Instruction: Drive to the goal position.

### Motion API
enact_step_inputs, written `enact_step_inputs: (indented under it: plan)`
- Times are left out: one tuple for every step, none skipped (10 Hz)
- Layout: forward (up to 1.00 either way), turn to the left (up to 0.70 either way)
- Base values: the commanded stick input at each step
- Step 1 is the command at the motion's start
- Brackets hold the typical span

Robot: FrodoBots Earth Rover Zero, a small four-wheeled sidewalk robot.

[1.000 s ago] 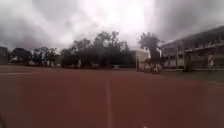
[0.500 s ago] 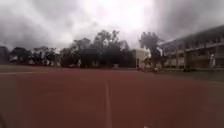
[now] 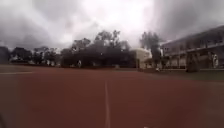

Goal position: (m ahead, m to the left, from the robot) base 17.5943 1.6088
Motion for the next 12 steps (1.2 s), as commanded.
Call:
enact_step_inputs:
  plan:
    - [0.67,0.0]
    - [0.67,0.0]
    - [0.67,0.0]
    - [0.67,0.0]
    - [0.67,0.0]
    - [0.67,0.0]
    - [0.67,0.0]
    - [0.67,0.0]
    - [0.67,0.0]
    - [0.67,0.0]
    - [0.67,0.0]
    - [0.67,0.0]
